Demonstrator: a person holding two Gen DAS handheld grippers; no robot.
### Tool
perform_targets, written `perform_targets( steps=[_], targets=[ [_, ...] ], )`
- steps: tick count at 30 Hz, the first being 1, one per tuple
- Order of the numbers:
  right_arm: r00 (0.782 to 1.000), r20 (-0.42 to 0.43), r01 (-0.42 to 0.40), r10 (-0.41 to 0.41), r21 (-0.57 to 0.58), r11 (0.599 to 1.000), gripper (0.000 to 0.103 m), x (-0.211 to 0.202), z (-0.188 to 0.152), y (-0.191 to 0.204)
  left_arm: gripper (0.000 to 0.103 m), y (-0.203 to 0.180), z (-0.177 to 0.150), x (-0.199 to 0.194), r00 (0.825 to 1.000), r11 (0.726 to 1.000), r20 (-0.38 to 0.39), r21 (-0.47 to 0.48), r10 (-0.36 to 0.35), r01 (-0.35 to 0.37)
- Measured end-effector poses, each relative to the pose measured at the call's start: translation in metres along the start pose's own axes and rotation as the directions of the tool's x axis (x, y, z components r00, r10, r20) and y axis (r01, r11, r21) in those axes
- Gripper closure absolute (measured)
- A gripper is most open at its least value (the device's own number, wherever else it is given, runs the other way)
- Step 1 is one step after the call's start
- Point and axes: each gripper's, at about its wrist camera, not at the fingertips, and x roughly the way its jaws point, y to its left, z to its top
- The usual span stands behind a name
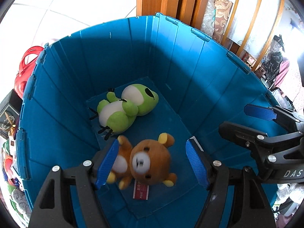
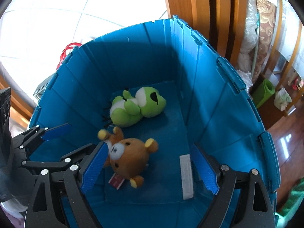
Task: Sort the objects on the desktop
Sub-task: 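Withdraw both tools from the crate back toward the pile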
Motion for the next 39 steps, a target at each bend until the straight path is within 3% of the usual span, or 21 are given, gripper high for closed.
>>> perform_targets(
  steps=[13,21,26,32,35,39],
  targets=[
    [1.0,0.012,0.007,-0.007,0.005,1.0,0.013,-0.001,-0.001,-0.001,0.031,0.003,0.0,-0.002,1.0,1.0,0.011,-0.012,0.004,-0.004],
    [0.999,0.042,0.017,-0.018,0.007,1.0,0.005,-0.006,-0.001,0.001,0.031,0.014,-0.008,-0.055,0.989,0.999,0.145,-0.037,0.002,0.003],
    [0.996,0.093,0.002,-0.002,0.001,1.0,0.004,-0.019,-0.004,0.016,0.029,0.035,-0.027,-0.111,0.957,0.998,0.289,-0.055,0.032,-0.017],
    [0.975,0.212,-0.045,0.061,-0.082,0.996,0.0,-0.055,-0.009,0.079,0.028,0.086,-0.067,-0.157,0.907,0.988,0.401,-0.129,0.13,-0.084],
    [0.959,0.255,-0.098,0.125,-0.117,0.988,0.0,-0.07,-0.013,0.117,0.025,0.122,-0.089,-0.169,0.889,0.974,0.409,-0.179,0.205,-0.142],
    [0.936,0.279,-0.172,0.217,-0.176,0.969,0.0,-0.079,-0.021,0.174,0.025,0.181,-0.124,-0.185,0.855,0.928,0.384,-0.272,0.347,-0.255]
  ],
)
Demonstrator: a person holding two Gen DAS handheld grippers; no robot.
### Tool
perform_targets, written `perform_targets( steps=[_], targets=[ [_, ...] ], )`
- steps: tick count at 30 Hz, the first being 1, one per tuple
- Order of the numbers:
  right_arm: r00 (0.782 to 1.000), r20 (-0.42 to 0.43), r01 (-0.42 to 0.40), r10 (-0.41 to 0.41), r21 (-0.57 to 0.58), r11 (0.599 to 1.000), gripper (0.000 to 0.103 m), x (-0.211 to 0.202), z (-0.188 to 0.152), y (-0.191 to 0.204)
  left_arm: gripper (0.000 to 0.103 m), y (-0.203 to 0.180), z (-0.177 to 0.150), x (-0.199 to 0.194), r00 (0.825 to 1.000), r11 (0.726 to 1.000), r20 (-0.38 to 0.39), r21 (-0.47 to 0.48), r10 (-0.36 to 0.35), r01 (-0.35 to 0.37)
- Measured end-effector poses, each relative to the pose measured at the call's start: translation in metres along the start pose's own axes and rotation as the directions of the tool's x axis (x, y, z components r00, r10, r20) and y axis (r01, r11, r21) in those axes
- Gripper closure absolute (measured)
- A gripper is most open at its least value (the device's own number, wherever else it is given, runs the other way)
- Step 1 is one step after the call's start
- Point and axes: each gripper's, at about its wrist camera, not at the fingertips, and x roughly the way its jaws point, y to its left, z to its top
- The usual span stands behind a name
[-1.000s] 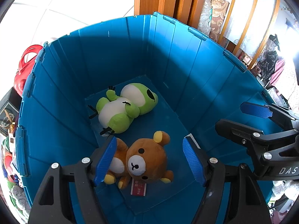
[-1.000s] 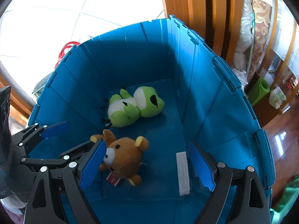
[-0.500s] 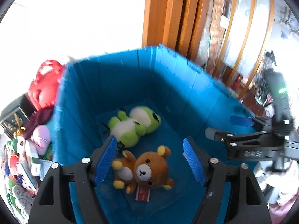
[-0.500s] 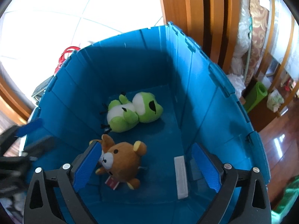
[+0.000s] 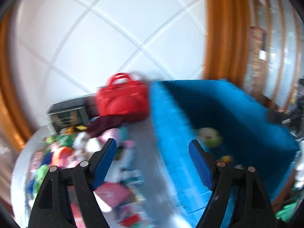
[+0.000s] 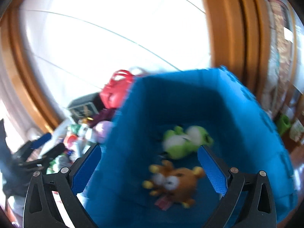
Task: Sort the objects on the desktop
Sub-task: 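Withdraw both tools from the crate back toward the pile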
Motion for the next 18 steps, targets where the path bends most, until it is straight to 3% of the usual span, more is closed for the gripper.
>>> perform_targets(
  steps=[6,11,14,18],
  targets=[
    [0.992,-0.008,-0.122,0.122,-0.048,0.991,0.0,0.02,-0.009,0.083,0.025,0.114,-0.04,-0.01,0.989,0.984,-0.023,-0.096,0.146,-0.148],
    [0.988,-0.02,-0.153,0.152,-0.077,0.985,0.0,0.044,-0.022,0.134,0.025,0.207,-0.086,-0.017,0.973,0.96,-0.067,-0.162,0.219,-0.228],
    [0.988,-0.043,-0.151,0.148,-0.081,0.985,0.0,0.067,-0.031,0.157,0.025,0.26,-0.115,-0.019,0.953,0.934,-0.107,-0.194,0.282,-0.298],
    [0.985,-0.101,-0.145,0.138,-0.063,0.987,0.0,0.105,-0.046,0.179,0.025,0.328,-0.151,-0.016,0.913,0.883,-0.169,-0.241,0.371,-0.403]
  ],
)
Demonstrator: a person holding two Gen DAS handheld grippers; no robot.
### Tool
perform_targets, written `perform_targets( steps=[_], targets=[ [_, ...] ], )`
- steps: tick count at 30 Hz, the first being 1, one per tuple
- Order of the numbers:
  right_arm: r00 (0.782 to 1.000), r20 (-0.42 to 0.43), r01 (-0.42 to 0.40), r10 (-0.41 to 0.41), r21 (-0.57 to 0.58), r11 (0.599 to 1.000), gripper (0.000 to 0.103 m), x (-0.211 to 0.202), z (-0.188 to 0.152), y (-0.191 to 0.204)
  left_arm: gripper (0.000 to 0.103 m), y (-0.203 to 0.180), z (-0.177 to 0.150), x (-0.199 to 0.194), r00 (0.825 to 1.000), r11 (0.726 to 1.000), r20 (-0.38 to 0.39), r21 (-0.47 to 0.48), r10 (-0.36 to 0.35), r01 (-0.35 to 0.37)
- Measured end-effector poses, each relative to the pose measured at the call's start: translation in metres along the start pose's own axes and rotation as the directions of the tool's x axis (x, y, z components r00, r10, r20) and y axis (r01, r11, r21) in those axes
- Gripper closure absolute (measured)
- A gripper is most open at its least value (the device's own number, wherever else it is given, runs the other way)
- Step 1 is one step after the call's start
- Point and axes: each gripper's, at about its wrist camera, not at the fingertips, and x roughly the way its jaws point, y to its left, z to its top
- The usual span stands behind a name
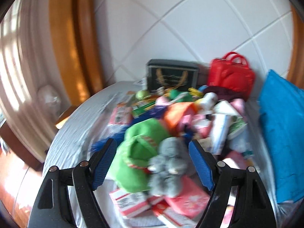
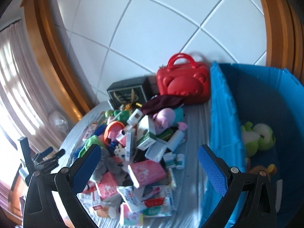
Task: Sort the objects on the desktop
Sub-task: 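Withdraw both tools from the crate back toward the pile, then grasp the green plush hat with the left tool while the right tool grasps the dark red sock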
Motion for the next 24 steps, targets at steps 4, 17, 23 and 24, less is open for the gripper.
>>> perform_targets(
  steps=[4,17,23,24],
  targets=[
    [0.998,-0.051,0.034,-0.032,0.027,0.999,0.0,0.037,-0.008,0.004,0.025,0.054,-0.009,0.035,0.998,0.997,-0.054,-0.06,0.04,-0.043],
    [0.975,-0.171,0.164,-0.144,0.115,0.98,0.0,0.11,-0.013,-0.022,0.025,0.079,-0.03,0.163,0.971,0.994,-0.231,-0.103,-0.056,0.033],
    [0.961,-0.23,0.191,-0.153,0.154,0.969,0.0,0.139,-0.014,-0.038,0.043,0.085,-0.043,0.203,0.949,0.98,-0.278,-0.172,-0.149,0.103],
    [0.959,-0.244,0.188,-0.144,0.166,0.968,0.0,0.145,-0.015,-0.04,0.051,0.085,-0.044,0.205,0.943,0.973,-0.278,-0.191,-0.182,0.131]
  ],
)
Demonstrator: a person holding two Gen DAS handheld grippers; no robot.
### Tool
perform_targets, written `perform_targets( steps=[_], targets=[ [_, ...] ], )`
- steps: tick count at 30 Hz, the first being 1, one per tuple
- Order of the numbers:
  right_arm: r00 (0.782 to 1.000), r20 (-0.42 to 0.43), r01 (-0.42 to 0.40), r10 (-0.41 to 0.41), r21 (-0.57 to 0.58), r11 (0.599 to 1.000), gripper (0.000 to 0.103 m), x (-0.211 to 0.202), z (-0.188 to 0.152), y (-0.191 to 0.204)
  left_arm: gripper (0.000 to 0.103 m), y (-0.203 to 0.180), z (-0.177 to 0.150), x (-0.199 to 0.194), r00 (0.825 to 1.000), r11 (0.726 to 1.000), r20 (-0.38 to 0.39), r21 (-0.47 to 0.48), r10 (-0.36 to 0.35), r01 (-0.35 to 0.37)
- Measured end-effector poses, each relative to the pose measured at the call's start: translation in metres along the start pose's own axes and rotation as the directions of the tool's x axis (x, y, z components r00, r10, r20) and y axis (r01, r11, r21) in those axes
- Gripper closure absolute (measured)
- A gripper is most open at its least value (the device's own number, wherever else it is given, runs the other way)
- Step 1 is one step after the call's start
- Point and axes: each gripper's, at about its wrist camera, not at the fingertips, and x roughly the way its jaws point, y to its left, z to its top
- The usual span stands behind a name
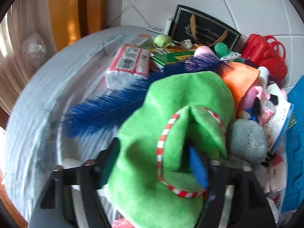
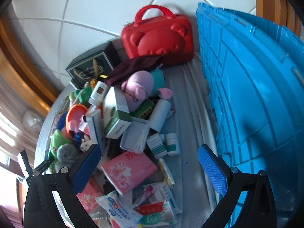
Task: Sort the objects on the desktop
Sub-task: 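Grasp the green plush hat with the left tool while the right tool grasps the dark red sock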
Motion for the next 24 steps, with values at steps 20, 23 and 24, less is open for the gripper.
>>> perform_targets(
  steps=[20,23,24],
  targets=[
    [0.995,0.084,-0.05,0.047,0.037,0.998,0.0,0.111,0.155,0.021,0.091,-0.014,0.097,-0.1,0.915,0.985,0.368,-0.014,0.163,-0.17],
    [0.999,0.036,-0.027,0.025,0.081,0.996,0.0,0.149,0.182,0.007,0.091,-0.018,0.106,-0.095,0.91,0.986,0.383,-0.013,0.156,-0.164],
    [1.0,0.019,-0.018,0.016,0.091,0.996,0.0,0.164,0.191,0.002,0.091,-0.018,0.108,-0.094,0.91,0.987,0.384,-0.014,0.156,-0.163]
  ],
)
